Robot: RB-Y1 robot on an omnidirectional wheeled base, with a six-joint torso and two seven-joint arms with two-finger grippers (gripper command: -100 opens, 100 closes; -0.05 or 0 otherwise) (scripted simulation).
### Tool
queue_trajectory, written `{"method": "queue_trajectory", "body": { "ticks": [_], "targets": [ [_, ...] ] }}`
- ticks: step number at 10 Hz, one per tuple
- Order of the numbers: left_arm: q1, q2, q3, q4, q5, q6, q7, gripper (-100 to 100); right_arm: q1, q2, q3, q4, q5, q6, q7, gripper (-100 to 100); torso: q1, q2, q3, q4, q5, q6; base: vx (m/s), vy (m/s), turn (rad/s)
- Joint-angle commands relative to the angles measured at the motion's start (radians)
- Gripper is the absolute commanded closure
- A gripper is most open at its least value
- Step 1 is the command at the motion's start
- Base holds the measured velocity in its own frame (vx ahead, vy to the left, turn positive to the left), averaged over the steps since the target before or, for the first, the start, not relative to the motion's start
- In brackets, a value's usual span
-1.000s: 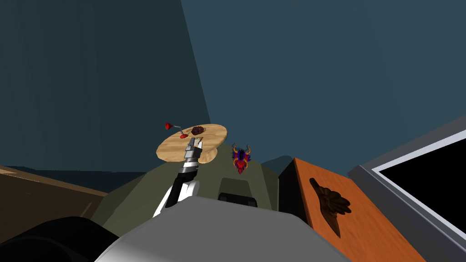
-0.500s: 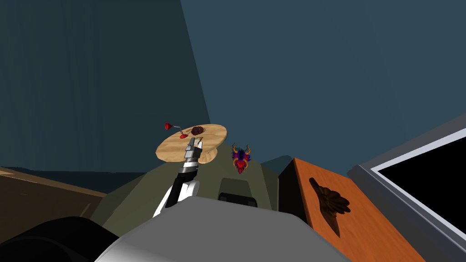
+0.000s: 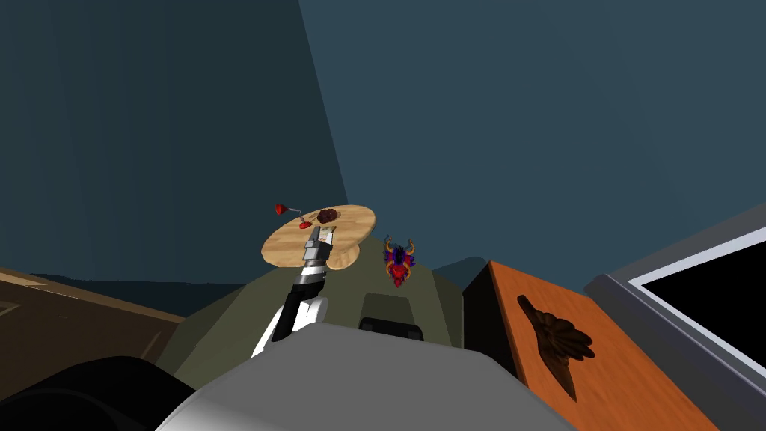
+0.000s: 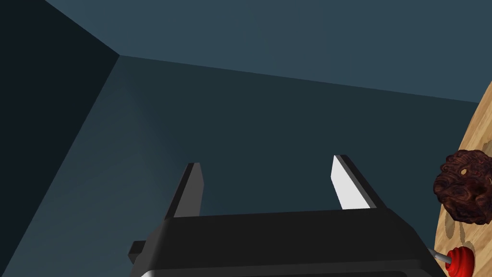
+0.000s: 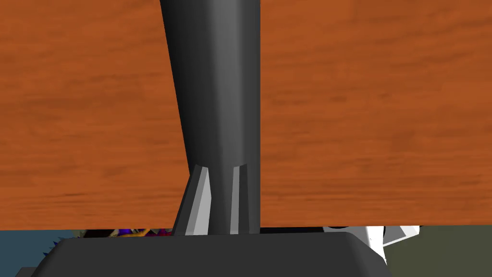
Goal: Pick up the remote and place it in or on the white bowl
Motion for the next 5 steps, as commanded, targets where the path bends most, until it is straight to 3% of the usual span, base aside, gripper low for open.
{"method": "queue_trajectory", "body": {
  "ticks": [1,2,5],
  "targets": [
    [0.0,0.0,0.0,0.0,0.0,0.0,0.0,0,0.008,-0.034,0.029,-0.014,-0.008,0.009,-0.018,100,0.0,0.0,0.0,0.0,0.0,0.0,0.057,0.16,0.074],
    [0.0,0.0,0.0,0.0,0.0,0.0,0.0,0,0.011,-0.049,0.041,-0.022,-0.01,0.013,-0.024,100,0.001,-0.001,-0.001,0.0,0.0,0.0,0.04,0.104,0.05],
    [0.0,0.0,0.0,0.0,0.0,0.0,0.0,0,0.024,-0.105,0.088,-0.059,-0.023,0.029,-0.043,100,-0.008,0.003,0.001,0.0,0.0,0.0,-0.003,0.033,0.051]
  ]
}}
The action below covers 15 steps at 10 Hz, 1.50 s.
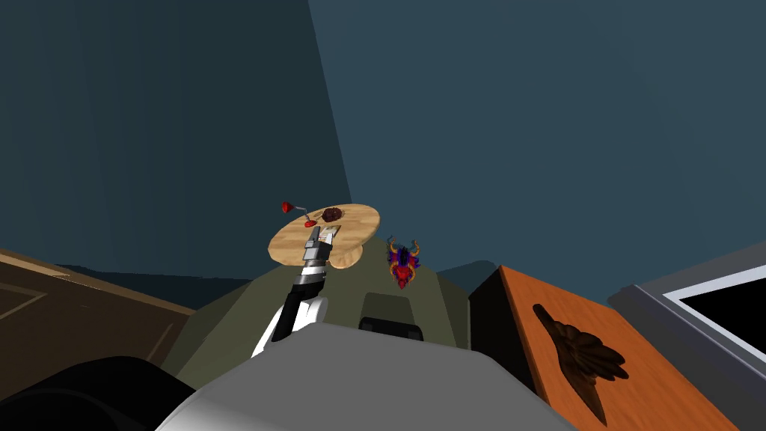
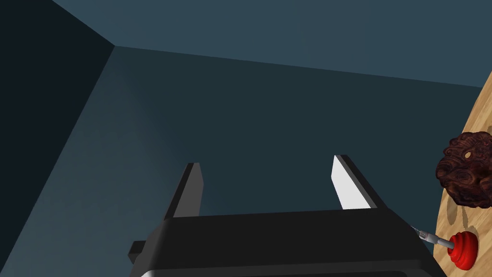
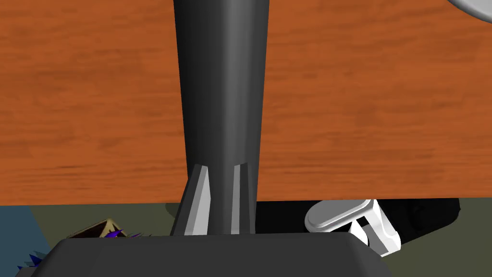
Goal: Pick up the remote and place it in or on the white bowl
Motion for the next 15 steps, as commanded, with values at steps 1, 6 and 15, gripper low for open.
{"method": "queue_trajectory", "body": {
  "ticks": [1,6,15],
  "targets": [
    [0.0,0.0,0.0,0.0,0.0,0.0,0.0,0,0.008,-0.036,0.031,-0.018,-0.01,0.008,-0.008,100,0.0,0.0,0.0,0.0,0.0,0.0,-0.018,0.045,0.055],
    [0.0,0.0,0.0,0.0,0.0,0.0,0.0,0,0.016,-0.087,0.058,-0.059,-0.028,0.02,-0.007,100,-0.002,0.0,0.0,0.0,0.0,-0.001,-0.016,0.017,0.006],
    [0.0,0.0,0.0,0.0,0.0,0.0,0.0,0,0.02,-0.164,-0.101,-0.095,-0.028,-0.131,0.095,100,-0.003,0.01,0.006,0.001,-0.002,0.001,-0.131,-0.035,-0.182]
  ]
}}
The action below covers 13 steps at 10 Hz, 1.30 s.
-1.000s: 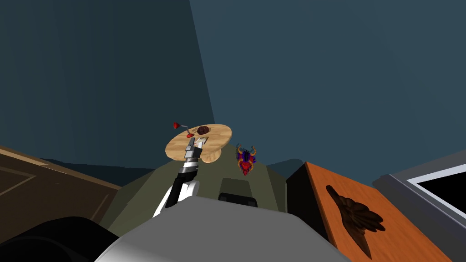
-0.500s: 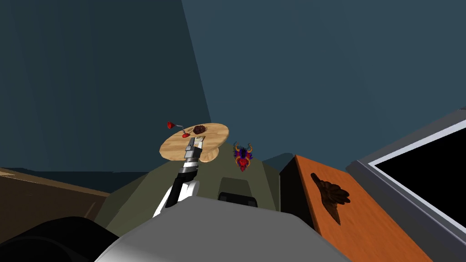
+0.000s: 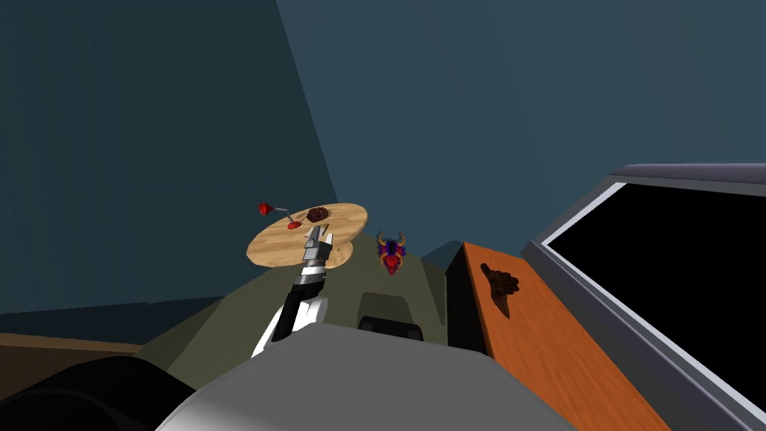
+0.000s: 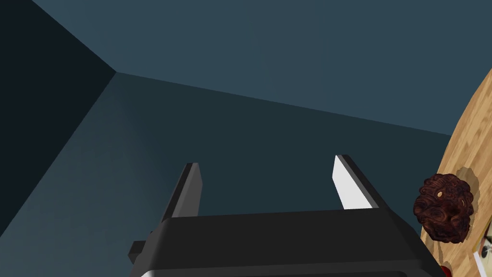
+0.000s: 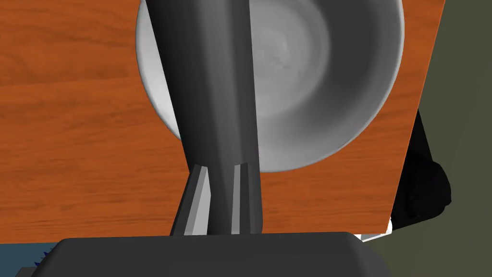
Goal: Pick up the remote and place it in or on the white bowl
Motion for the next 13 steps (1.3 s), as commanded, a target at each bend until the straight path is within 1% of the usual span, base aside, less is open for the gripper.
{"method": "queue_trajectory", "body": {
  "ticks": [1,2,3,4,8,9,10,12,13],
  "targets": [
    [0.0,0.0,0.0,0.0,0.0,0.0,0.0,0,0.0,-0.002,-0.029,0.008,0.006,-0.035,0.017,100,0.0,0.0,0.0,0.0,0.0,0.0,-0.099,-0.033,-0.155],
    [0.0,0.0,0.0,0.0,0.0,0.0,0.0,0,0.0,-0.005,-0.042,0.008,0.009,-0.049,0.024,100,0.0,-0.001,-0.001,0.0,0.0,0.0,-0.089,-0.033,-0.135],
    [0.0,0.0,0.0,0.0,0.0,0.0,0.0,0,0.006,-0.007,-0.037,0.004,0.005,-0.036,0.021,100,-0.001,-0.002,-0.001,0.0,0.0,0.0,-0.04,-0.013,-0.025],
    [0.0,0.0,0.0,0.0,0.0,0.0,0.0,0,0.006,-0.007,-0.038,0.005,0.006,-0.041,0.024,-100,0.001,-0.005,-0.003,-0.001,0.0,-0.001,-0.009,-0.003,0.001],
    [0.0,0.0,0.0,0.0,0.0,0.0,0.0,0,0.007,-0.007,-0.037,0.005,0.006,-0.041,0.024,-100,0.002,-0.01,-0.005,-0.002,0.0,-0.001,0.0,0.0,0.0],
    [0.0,0.0,0.0,0.0,0.0,0.0,0.0,0,0.007,-0.007,-0.037,0.005,0.006,-0.041,0.024,0,0.002,-0.01,-0.005,-0.002,0.0,-0.001,0.0,0.0,0.0],
    [0.0,0.0,0.0,0.0,0.0,0.0,0.0,0,0.01,-0.042,-0.041,-0.01,-0.004,-0.057,0.024,-100,0.002,-0.01,-0.005,-0.002,0.0,-0.001,0.005,0.02,-0.06],
    [0.0,0.0,0.0,0.0,0.0,0.0,0.0,0,0.013,-0.077,-0.044,-0.026,-0.013,-0.073,0.024,-100,0.004,-0.01,-0.006,-0.002,0.001,-0.001,0.008,0.036,-0.064],
    [0.0,0.0,0.0,0.0,0.0,0.0,0.0,0,0.017,-0.112,-0.047,-0.042,-0.023,-0.09,0.024,-100,0.005,-0.01,-0.006,-0.002,0.001,-0.001,0.013,0.043,-0.086]
  ]
}}
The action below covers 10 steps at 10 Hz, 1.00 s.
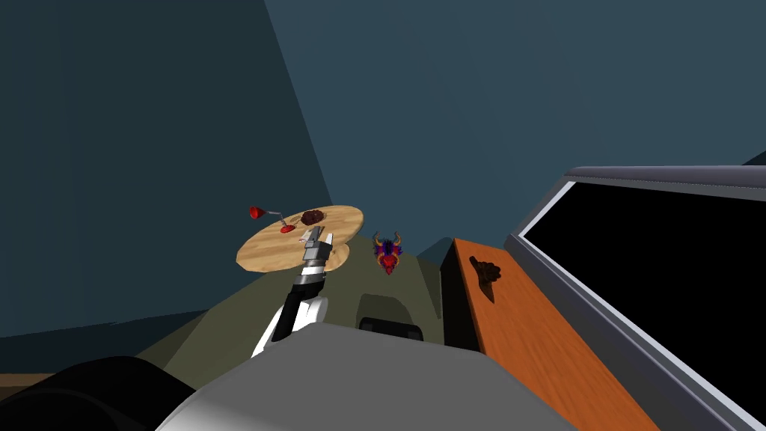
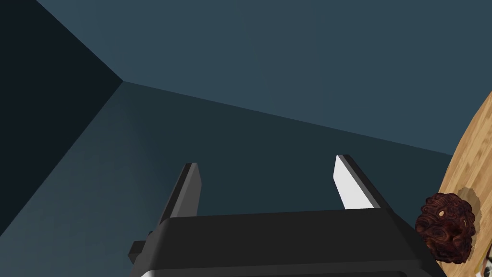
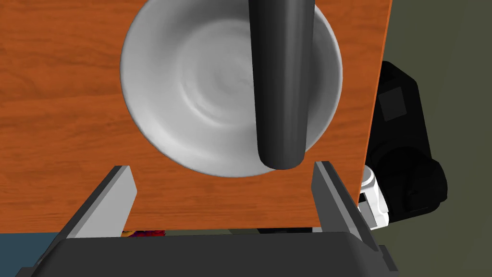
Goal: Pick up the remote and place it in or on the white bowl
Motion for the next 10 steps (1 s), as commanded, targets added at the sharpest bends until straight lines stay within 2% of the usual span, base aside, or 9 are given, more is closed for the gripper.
{"method": "queue_trajectory", "body": {
  "ticks": [1,3,4,5,10],
  "targets": [
    [0.0,0.0,0.0,0.0,0.0,0.0,0.0,0,0.005,-0.037,-0.006,-0.015,-0.011,-0.022,0.003,-100,0.0,0.0,0.0,0.0,0.0,0.0,0.011,0.04,-0.073],
    [0.0,0.0,0.0,0.0,0.0,0.0,0.0,0,0.011,-0.09,-0.011,-0.038,-0.026,-0.046,0.003,-100,-0.001,0.0,0.0,0.0,0.0,0.0,0.009,0.034,-0.057],
    [0.0,0.0,0.0,0.0,0.0,0.0,0.0,0,0.015,-0.075,-0.014,-0.032,-0.024,-0.037,0.006,-100,0.0,0.0,0.0,0.0,0.0,0.0,0.007,0.019,-0.016],
    [0.0,0.0,0.0,0.0,0.0,0.0,0.0,0,0.016,-0.078,-0.015,-0.033,-0.026,-0.04,0.007,0,-0.001,0.0,0.0,0.0,-0.001,0.0,0.0,0.0,0.0],
    [0.0,0.0,0.0,0.0,0.0,0.0,0.0,0,0.016,-0.078,-0.015,-0.033,-0.025,-0.04,0.007,0,-0.003,0.001,0.0,0.0,-0.001,0.0,0.0,0.0,0.0]
  ]
}}
